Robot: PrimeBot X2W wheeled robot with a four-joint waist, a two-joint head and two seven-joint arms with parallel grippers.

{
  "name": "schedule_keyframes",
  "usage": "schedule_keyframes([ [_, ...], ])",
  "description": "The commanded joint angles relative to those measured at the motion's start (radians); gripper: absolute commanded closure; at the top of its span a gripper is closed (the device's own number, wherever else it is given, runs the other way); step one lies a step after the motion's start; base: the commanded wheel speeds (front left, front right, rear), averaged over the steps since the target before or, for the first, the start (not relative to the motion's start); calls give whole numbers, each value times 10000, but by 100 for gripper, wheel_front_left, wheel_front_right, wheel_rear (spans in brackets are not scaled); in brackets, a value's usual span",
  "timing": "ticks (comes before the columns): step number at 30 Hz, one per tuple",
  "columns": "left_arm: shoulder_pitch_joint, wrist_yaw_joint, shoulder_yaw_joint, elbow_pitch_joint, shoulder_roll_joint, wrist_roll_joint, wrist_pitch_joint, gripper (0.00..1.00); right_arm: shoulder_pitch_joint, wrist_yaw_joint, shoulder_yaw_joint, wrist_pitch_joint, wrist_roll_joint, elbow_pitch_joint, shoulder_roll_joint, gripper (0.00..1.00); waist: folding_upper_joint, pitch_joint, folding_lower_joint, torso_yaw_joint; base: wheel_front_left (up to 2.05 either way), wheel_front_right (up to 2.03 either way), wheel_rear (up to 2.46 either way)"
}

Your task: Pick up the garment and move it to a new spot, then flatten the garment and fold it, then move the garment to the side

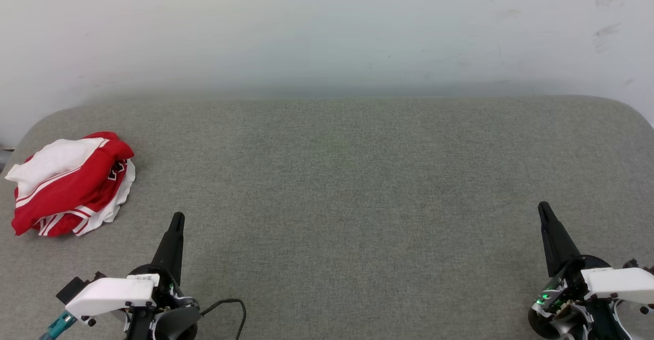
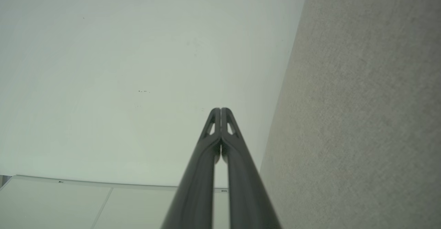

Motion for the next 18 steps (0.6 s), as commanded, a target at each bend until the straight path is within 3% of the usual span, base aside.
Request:
schedule_keyframes([
  [1,-60,-21,14,-15,-25,-19,21,100,-122,-3,0,6,40,7,36,100,0,0,0,0,0,0,0],
  [18,-60,-21,13,-15,-25,-19,20,100,-122,-3,1,5,40,7,36,100,0,0,0,0,0,0,0],
])
